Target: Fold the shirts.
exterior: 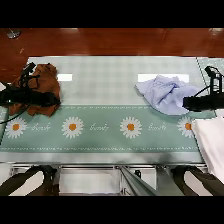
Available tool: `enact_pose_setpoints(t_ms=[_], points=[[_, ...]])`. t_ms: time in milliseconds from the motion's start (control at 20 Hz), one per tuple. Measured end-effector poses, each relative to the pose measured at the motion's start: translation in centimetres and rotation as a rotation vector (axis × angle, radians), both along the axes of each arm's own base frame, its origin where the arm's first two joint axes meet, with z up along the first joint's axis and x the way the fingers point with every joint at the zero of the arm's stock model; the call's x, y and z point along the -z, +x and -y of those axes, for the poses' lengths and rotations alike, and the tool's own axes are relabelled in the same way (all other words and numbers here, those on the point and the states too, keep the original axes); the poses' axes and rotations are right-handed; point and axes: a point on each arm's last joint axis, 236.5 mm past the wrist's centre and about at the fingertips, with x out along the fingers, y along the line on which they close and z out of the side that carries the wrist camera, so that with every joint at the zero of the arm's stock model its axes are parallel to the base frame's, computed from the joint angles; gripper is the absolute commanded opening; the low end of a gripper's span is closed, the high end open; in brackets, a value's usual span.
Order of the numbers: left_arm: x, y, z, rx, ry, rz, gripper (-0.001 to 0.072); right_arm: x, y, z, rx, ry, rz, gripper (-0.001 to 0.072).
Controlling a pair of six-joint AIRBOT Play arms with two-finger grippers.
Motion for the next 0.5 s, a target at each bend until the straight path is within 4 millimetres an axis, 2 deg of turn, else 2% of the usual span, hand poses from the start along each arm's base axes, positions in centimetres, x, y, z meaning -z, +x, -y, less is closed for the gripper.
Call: enact_pose_setpoints(t_ms=[500], points=[[0.0,0.0,0.0,-0.001,0.0,-0.001,0.0022,-0.13,0.3,-0.01,0.004,0.002,0.013,0.0025]])
